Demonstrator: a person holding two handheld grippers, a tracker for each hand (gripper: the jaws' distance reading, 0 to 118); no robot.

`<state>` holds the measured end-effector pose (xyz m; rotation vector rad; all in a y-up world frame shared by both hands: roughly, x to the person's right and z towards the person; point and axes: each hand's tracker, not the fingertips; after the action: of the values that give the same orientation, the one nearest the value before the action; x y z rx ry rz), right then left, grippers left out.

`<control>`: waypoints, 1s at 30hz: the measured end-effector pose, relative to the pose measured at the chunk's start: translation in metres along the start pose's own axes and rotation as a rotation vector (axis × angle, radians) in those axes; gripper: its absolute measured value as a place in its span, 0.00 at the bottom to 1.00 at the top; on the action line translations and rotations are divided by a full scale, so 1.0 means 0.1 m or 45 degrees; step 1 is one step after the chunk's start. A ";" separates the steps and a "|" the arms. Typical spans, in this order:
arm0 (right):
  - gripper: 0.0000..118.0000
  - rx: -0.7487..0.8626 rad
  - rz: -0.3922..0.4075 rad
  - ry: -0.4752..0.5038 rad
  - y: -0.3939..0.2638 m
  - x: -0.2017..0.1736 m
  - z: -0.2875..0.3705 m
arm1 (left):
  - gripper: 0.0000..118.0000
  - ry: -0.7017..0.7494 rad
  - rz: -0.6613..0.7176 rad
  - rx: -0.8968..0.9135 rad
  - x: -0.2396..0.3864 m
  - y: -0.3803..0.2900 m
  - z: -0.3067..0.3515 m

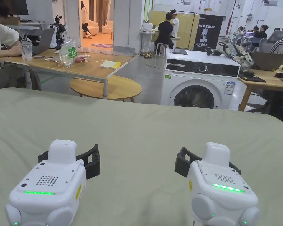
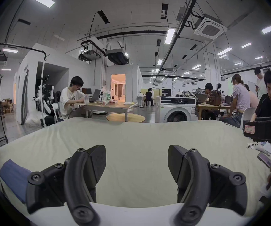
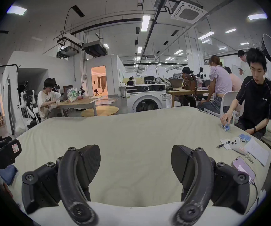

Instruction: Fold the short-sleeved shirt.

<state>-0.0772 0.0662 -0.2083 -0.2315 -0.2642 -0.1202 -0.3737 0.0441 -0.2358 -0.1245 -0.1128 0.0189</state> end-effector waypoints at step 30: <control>0.77 -0.006 0.061 0.055 -0.01 -0.01 0.02 | 0.67 -0.045 -0.008 -0.029 -0.03 -0.02 -0.02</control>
<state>-0.0788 0.0661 -0.2066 -0.2395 -0.2153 -0.0781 -0.3769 0.0422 -0.2377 -0.1463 -0.1484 0.0134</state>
